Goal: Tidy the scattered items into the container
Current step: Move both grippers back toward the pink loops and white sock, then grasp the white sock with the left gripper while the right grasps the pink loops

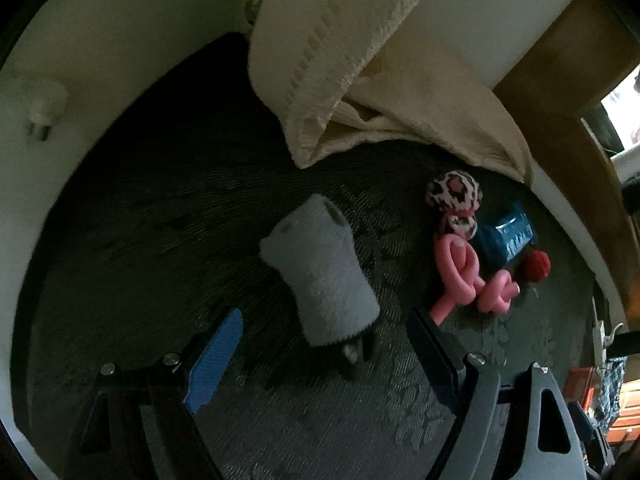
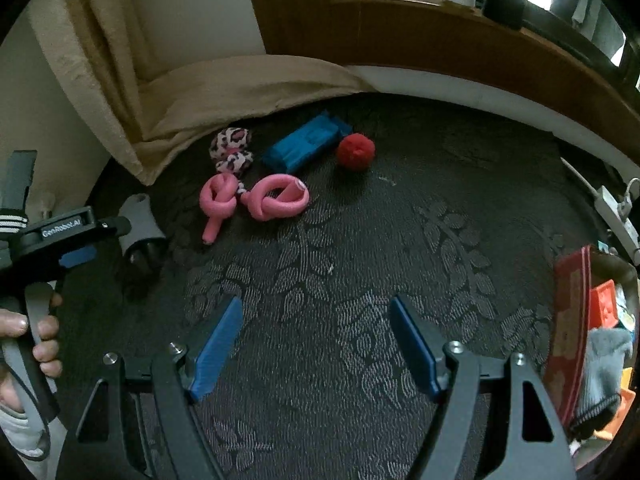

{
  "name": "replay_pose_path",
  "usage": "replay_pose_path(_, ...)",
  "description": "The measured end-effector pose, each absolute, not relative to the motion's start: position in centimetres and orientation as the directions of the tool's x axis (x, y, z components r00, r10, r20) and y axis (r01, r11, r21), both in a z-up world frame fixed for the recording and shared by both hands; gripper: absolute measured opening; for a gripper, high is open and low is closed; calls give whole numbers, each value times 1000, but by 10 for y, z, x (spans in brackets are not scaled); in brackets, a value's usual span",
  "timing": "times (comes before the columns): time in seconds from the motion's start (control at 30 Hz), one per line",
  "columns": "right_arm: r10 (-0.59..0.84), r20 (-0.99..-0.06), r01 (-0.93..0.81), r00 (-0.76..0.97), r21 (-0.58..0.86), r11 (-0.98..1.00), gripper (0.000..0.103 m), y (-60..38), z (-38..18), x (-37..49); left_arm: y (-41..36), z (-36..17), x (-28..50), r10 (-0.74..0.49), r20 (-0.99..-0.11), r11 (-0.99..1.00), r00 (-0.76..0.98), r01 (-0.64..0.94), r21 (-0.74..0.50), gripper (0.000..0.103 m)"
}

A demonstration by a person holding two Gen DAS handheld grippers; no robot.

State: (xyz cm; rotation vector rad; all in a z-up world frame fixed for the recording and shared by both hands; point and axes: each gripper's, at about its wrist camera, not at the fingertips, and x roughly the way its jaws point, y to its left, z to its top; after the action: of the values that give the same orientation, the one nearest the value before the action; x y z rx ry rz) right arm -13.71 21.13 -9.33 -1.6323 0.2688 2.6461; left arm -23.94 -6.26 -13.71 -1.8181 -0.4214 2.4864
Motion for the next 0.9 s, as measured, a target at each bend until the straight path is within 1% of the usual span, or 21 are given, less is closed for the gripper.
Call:
replay_pose_path(0.2, -101, -894, -125, -436, 172, -977, 79, 217, -106, -167, -56, -158, -261, 196, -940, -962, -279, 130, -239, 86)
replay_pose_path(0.47, -161, -895, -134, -417, 235, -963, 79, 215, -127, -209, -56, -178, -270, 219, -942, -958, -255, 125, -256, 85)
replay_pose_path(0.5, -168, -895, -135, -414, 243, -961, 79, 214, -129, -213, -55, -177, -270, 213, -941, -961, -263, 116, -250, 84)
replay_pose_path(0.53, -174, -895, -135, -412, 248, -959, 79, 213, -131, -217, -54, -176, -269, 205, -941, -965, -270, 104, -241, 74)
replay_pose_path(0.57, -179, -894, -135, -410, 253, -958, 79, 212, -133, -221, -53, -174, -269, 199, -940, -968, -276, 92, -232, 62)
replay_pose_path(0.63, -187, -894, -137, -407, 262, -955, 79, 211, -136, -228, -51, -172, -268, 199, -937, -970, -286, 76, -229, 55)
replay_pose_path(0.7, -198, -894, -144, -402, 275, -951, 79, 209, -140, -235, -51, -170, -266, 199, -935, -971, -295, 68, -228, 52)
replay_pose_path(0.77, -209, -894, -152, -395, 288, -945, 79, 209, -144, -241, -50, -167, -265, 202, -931, -972, -303, 58, -229, 45)
replay_pose_path(0.9, -217, -900, -172, -378, 299, -939, 79, 207, -154, -252, -43, -155, -258, 215, -921, -973, -324, 11, -231, 45)
